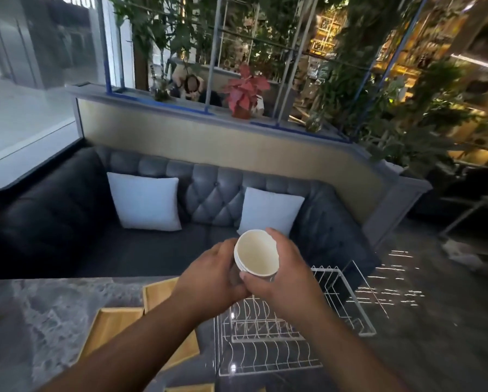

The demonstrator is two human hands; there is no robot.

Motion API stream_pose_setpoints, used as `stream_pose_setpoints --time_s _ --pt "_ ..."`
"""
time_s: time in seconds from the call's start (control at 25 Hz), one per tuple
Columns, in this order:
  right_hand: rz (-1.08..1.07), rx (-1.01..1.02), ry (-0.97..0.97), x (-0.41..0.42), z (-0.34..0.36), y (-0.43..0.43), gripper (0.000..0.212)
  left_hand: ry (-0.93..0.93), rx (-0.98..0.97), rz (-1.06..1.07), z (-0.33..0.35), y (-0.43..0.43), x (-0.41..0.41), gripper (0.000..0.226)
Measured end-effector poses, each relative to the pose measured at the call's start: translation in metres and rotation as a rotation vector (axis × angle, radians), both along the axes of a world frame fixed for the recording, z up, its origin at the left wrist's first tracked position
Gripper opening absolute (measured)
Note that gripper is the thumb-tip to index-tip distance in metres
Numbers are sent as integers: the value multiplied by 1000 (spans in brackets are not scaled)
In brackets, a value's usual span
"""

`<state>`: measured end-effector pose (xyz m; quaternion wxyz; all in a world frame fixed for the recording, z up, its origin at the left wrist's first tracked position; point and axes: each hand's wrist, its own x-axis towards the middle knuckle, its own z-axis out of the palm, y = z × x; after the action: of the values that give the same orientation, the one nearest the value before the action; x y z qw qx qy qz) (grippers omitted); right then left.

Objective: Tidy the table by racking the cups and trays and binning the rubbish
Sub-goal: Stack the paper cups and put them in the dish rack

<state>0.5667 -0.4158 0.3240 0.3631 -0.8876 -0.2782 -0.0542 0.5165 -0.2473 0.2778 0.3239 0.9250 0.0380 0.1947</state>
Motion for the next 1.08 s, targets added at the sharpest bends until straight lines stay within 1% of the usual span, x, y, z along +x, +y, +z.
stream_pose_setpoints --time_s 0.08,0.16,0.32,0.44,0.64,0.76,0.88,1.08 --pt "-15 15 7 16 -3 -14 87 34 29 21 -11 -11 11 74" --pt "-24 31 20 31 -9 -28 88 113 102 49 -29 -19 17 71" --pt "-31 45 98 59 -29 -54 83 354 266 93 -75 -34 21 80" --pt "-13 0 161 76 -53 -63 90 443 355 124 -102 -48 21 81" --pt "22 -66 207 96 -85 -64 95 442 406 207 -122 -63 20 80" --pt "31 -81 196 105 -99 -59 96 415 453 221 -123 -66 21 72" --pt "53 -98 178 108 -107 -53 96 429 480 213 -123 -66 20 64" --pt "72 -150 164 111 -114 -53 97 466 448 229 -123 -67 21 52"
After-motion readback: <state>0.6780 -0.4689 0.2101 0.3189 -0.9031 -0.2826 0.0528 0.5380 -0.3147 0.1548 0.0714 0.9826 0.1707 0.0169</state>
